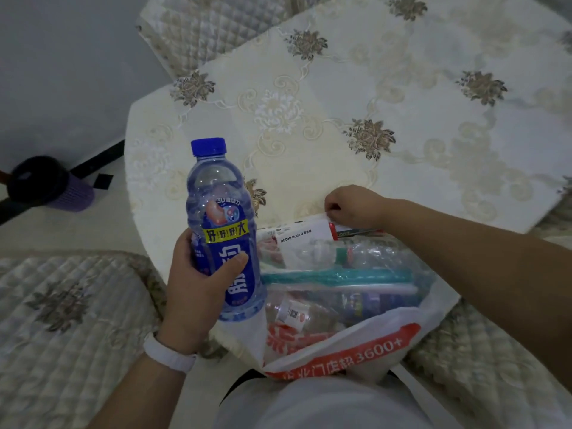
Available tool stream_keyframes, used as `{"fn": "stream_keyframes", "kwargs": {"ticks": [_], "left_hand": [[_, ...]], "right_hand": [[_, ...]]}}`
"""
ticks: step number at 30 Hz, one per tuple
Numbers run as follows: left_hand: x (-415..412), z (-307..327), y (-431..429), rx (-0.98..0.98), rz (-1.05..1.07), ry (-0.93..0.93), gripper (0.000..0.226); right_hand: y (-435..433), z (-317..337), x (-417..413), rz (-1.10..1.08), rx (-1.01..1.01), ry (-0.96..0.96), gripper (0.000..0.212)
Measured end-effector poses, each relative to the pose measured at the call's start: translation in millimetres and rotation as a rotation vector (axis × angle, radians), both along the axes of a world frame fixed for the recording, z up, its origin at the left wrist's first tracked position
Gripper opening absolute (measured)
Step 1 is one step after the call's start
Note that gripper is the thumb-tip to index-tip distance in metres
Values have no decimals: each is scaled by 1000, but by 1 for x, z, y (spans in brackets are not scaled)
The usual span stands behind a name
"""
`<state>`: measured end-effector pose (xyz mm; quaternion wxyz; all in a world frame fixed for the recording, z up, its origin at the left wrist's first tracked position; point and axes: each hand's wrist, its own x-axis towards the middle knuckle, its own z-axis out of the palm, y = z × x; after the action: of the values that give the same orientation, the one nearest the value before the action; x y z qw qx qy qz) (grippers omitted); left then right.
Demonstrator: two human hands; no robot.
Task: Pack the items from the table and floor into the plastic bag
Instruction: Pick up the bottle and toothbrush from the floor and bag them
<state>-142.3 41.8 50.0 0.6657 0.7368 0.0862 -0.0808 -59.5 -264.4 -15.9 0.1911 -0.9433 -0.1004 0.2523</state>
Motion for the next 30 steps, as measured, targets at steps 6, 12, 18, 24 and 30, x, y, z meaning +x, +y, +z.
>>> {"fn": "stream_keyframes", "kwargs": {"ticks": [6, 12, 18, 24, 30], "left_hand": [[-3, 5, -1, -4, -4, -7, 51], [-8, 16, -4, -27, -52, -37, 53], [-10, 21, -11, -22, -127, -70, 65], [-9, 25, -28, -36, -198, -146, 65], [-1, 28, -39, -68, -268, -175, 76]], "right_hand": [[16, 23, -2, -338, 123, -208, 12], [9, 92, -7, -425, 173, -568, 12], [18, 104, -45, -305, 152, -575, 12], [28, 143, -56, -458, 255, -719, 10], [22, 149, -62, -418, 210, -703, 9]]}}
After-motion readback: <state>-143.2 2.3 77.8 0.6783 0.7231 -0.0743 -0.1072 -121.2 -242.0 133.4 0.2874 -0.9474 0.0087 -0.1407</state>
